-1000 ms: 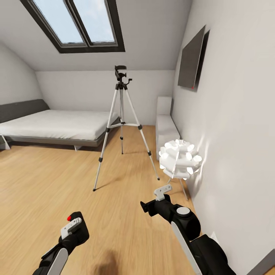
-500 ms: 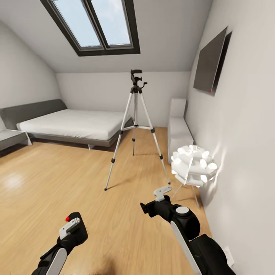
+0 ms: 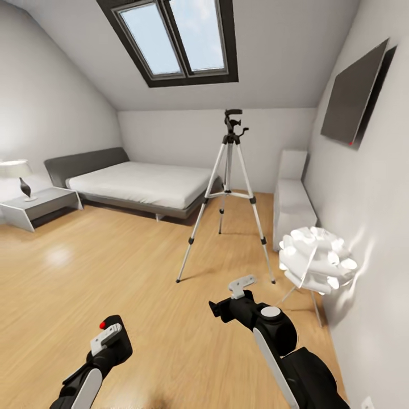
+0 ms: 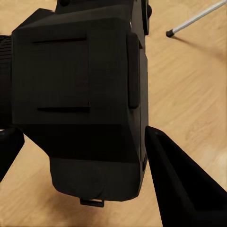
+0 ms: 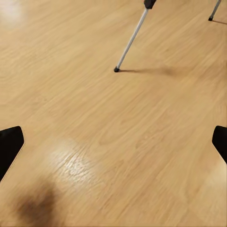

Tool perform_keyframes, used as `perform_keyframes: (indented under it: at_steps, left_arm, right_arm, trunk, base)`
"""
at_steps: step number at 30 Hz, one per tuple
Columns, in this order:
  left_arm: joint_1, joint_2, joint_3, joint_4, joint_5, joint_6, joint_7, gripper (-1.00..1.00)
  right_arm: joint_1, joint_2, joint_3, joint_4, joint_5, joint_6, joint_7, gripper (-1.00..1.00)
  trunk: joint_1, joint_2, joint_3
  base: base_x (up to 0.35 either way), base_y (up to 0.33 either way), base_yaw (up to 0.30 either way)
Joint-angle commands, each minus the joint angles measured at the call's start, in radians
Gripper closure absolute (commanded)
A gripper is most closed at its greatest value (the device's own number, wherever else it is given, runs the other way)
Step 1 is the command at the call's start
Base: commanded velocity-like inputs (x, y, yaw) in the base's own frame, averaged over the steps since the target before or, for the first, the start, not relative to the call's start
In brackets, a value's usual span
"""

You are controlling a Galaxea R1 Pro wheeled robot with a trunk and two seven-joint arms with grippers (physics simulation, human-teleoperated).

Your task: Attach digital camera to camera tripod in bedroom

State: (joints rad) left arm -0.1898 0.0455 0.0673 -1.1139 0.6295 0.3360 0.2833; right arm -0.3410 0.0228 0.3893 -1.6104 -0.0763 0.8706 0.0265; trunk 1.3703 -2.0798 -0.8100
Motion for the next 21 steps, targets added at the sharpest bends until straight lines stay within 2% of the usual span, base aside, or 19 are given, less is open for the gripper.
perform_keyframes:
  at_steps: [1,13,21]
  left_arm:
    - [0.0,-0.001,-0.002,-0.004,0.007,0.004,0.007,1.0]
    - [0.0,-0.007,-0.008,-0.027,0.006,-0.003,0.01,1.0]
    - [0.0,-0.003,-0.006,-0.02,0.01,-0.003,0.011,1.0]
  right_arm:
    - [-0.001,0.0,-0.001,-0.001,-0.005,0.005,-0.002,-1.0]
    - [-0.002,0.002,-0.001,0.0,-0.003,0.005,-0.003,-1.0]
    - [-0.002,0.0,0.002,0.002,-0.003,-0.001,-0.002,-1.0]
  trunk:
    - [-0.004,0.007,0.002]
    - [-0.008,0.014,0.004]
    - [-0.008,0.014,0.002]
  base:
    - [0.0,0.0,0.286]
    - [0.004,0.0,0.286]
    - [0.189,0.04,0.178]
